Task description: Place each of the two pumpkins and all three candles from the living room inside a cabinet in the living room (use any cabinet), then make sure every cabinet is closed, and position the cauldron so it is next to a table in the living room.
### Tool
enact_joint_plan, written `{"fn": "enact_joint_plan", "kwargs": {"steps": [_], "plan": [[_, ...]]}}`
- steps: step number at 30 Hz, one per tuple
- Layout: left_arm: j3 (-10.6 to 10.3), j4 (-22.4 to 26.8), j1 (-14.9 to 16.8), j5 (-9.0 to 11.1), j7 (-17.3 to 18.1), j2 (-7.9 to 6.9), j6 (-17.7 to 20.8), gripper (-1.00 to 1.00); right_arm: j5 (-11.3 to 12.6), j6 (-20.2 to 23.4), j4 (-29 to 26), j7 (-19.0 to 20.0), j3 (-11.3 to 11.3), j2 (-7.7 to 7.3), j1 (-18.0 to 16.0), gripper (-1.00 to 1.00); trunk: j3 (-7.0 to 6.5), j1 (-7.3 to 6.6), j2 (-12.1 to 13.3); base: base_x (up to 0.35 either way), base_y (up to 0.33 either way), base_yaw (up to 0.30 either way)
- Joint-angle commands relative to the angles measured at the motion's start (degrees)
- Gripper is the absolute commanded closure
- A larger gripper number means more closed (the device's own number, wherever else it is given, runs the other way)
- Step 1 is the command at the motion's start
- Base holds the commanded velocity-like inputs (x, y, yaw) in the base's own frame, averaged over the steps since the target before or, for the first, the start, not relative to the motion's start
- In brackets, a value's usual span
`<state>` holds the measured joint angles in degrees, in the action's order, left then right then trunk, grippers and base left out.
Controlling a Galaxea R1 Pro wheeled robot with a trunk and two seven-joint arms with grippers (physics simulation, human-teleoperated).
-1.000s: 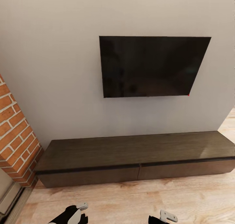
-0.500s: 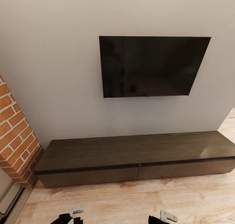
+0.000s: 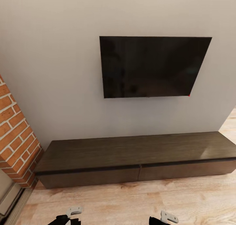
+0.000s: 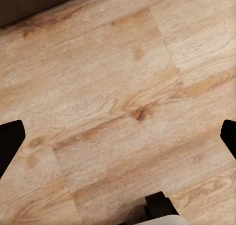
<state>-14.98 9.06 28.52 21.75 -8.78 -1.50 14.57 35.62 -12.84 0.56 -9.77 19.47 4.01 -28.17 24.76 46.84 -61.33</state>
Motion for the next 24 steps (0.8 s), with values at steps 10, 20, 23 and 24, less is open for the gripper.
{"fn": "enact_joint_plan", "kwargs": {"steps": [10, 20, 23, 24], "plan": [[-0.49, 0.17, -0.05, 0.59, -0.3, -0.11, 0.32, -1.0, 0.42, -0.17, 0.06, -0.17, 0.48, 0.03, -0.04, -1.0, 0.06, 0.0, -0.04, 0.0, 0.0, 0.0], [-0.57, 0.17, -0.53, 0.42, -0.31, -0.05, 0.21, -1.0, 0.42, -0.17, 0.06, -0.17, 0.48, 0.03, -0.02, -1.0, 0.06, 0.0, -0.04, 0.004, -0.02, 0.0], [-0.69, 0.17, -0.56, 0.4, -0.33, 0.03, 0.2, -1.0, 0.43, -0.17, 0.06, -0.18, 0.48, 0.03, -0.02, -1.0, 0.06, 0.0, -0.04, 0.065, -0.17, 0.0], [-0.71, 0.15, -0.57, 0.4, -0.34, 0.0, 0.2, -1.0, 0.42, -0.17, 0.06, -0.17, 0.48, 0.03, -0.03, -1.0, 0.06, 0.0, -0.04, 0.039, -0.094, 0.0]]}}
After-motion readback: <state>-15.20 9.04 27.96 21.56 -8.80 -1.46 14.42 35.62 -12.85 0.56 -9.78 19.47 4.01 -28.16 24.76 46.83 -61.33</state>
